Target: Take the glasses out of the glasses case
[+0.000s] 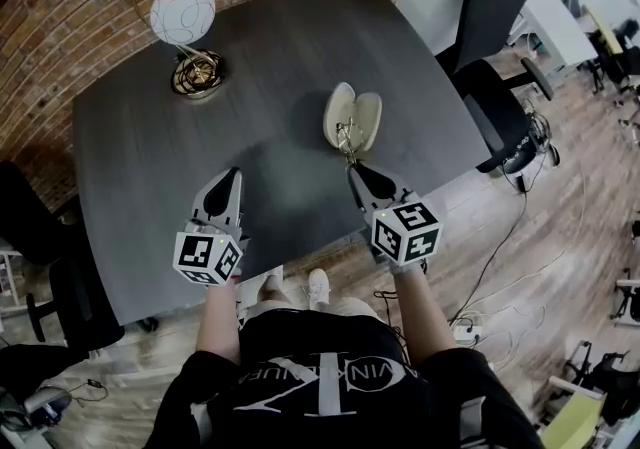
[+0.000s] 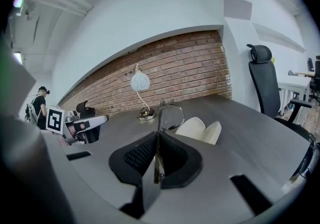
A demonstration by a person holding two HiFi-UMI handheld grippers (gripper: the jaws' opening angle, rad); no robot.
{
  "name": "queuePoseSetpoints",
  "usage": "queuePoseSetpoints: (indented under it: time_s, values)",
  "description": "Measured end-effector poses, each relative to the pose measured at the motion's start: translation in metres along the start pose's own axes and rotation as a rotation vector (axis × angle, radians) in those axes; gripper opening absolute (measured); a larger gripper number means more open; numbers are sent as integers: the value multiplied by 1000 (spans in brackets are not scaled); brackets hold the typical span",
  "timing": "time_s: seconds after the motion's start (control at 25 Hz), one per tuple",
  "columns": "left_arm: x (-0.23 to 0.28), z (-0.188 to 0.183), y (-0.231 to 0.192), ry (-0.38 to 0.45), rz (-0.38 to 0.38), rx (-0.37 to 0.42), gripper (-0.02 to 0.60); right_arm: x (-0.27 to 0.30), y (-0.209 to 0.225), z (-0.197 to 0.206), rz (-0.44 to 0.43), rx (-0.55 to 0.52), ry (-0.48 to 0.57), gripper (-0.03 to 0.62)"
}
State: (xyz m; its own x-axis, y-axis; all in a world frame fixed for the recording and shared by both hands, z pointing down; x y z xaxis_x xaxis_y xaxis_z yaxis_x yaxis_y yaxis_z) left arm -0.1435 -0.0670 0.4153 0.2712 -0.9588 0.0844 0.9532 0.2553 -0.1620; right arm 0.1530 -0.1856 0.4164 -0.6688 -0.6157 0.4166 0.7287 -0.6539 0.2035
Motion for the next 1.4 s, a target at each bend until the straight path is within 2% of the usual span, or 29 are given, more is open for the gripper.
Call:
queuePoseSetpoints:
  time_s: [0.84, 1.12, 1.4]
  values:
    - [-60, -11, 67, 49, -20, 70, 14, -76, -15, 20, -86, -39, 52, 35]
    - [-77, -23, 65, 98, -62, 27, 15, -89, -18, 13, -99, -39, 78, 35]
    - [-86, -26, 66, 102, -81, 49, 15, -91, -22, 13, -108, -41, 87, 35]
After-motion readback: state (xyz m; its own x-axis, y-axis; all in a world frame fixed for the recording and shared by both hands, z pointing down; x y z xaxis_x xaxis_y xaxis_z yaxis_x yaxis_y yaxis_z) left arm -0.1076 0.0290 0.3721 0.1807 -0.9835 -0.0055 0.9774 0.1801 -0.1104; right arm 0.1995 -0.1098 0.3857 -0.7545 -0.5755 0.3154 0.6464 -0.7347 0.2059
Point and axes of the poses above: the fingertips, and each gripper's own axes: x forward along the fingers, y to its right, z out of its underside, the point moved 10 cm from there along -x, backward along the fingers, and after that the axes turned 8 degrees about z, right-handed, at the moved point
